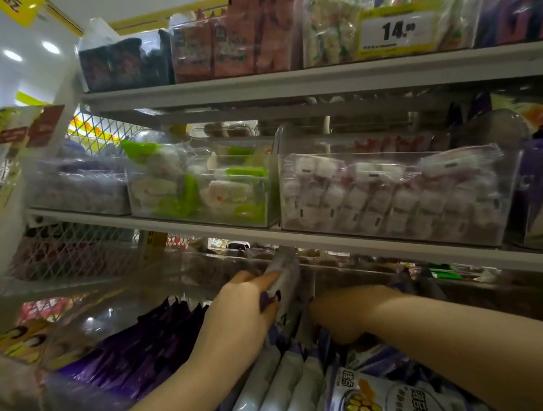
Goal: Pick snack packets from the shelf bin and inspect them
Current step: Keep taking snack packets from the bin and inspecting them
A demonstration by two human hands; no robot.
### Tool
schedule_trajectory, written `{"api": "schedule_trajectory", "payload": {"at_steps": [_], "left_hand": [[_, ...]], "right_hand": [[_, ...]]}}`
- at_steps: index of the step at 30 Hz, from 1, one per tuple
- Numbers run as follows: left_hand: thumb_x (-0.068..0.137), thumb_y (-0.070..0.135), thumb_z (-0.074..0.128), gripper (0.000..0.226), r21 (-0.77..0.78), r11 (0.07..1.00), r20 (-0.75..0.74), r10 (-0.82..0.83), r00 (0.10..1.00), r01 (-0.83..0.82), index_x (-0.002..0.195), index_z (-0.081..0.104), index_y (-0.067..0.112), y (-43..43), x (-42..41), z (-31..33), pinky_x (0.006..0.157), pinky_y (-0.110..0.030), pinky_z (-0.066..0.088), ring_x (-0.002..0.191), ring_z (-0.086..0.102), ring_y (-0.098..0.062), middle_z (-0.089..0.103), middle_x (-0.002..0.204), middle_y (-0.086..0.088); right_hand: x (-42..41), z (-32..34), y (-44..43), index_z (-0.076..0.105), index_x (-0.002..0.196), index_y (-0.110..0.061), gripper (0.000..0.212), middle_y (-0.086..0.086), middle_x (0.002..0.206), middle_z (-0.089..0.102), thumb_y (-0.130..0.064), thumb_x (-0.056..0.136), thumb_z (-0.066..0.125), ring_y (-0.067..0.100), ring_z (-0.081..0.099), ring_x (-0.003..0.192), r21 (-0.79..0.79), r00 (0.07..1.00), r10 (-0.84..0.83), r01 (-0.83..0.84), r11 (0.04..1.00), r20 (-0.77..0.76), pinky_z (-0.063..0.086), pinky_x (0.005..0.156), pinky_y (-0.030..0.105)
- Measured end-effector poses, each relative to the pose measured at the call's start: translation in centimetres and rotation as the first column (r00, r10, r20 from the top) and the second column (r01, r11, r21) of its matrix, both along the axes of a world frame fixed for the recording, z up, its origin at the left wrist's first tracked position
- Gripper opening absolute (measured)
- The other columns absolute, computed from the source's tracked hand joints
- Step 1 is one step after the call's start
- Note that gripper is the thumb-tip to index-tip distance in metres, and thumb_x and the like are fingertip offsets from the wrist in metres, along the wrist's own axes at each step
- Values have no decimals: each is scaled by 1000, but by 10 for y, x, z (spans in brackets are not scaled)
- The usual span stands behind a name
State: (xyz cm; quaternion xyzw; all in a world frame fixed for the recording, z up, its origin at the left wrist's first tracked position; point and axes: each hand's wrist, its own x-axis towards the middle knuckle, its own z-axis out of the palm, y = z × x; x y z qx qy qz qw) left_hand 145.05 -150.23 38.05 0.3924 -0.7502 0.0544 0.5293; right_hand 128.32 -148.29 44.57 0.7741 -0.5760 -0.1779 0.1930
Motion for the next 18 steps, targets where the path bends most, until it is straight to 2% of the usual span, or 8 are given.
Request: {"api": "schedule_trajectory", "payload": {"at_steps": [2,4,7,10,14,17,18], "left_hand": [[92,25,64,49,11,1000,-66,-21,998,22,138,51,35,2,2,-3,65,2,35,84,47,-6,48,99,9],[92,26,64,48,23,999,-131,-41,991,44,137,52,34,3,2,-4,66,3,33,87,48,-5,49,100,9],[92,27,64,47,59,995,-214,-65,975,79,137,52,34,2,3,-5,76,-4,33,95,48,-2,53,111,9],[92,27,64,47,60,994,-250,-71,966,89,137,53,34,1,3,-7,79,-9,32,96,48,-2,54,114,8],[92,29,64,47,32,998,-233,-41,972,50,137,51,36,2,2,-9,76,-11,34,91,47,-3,49,105,12],[92,30,64,48,28,999,-229,-35,973,42,138,51,37,0,2,-10,79,-14,35,93,46,0,49,106,15],[92,30,64,48,29,999,-228,-33,973,40,138,51,37,0,2,-10,79,-14,35,93,46,1,49,106,16]], "right_hand": [[1,5,-3,52,133,-13,42,10,127,59,-18,92,59,28,57,114,96,998,-47,43,994,37,46,93,34],[0,16,-7,53,133,-15,47,10,127,61,-23,88,65,27,59,113,175,983,-109,83,981,145,49,94,34],[-1,20,-14,52,133,-13,43,9,127,59,-19,90,59,22,57,110,101,978,11,-33,994,206,48,92,31],[-3,10,-24,51,134,-12,40,9,130,57,-12,94,54,25,54,118,56,988,86,-94,994,128,44,101,34],[-6,7,-34,51,134,-12,43,9,132,55,-17,92,61,24,51,121,1,973,185,-187,982,135,37,98,19],[-6,1,-44,55,131,-9,41,12,129,59,-13,91,63,27,54,117,18,973,194,-198,980,122,32,83,-1],[-5,-3,-47,58,128,-10,39,12,126,61,-14,90,64,29,56,115,0,976,182,-184,983,118,37,83,2]]}}
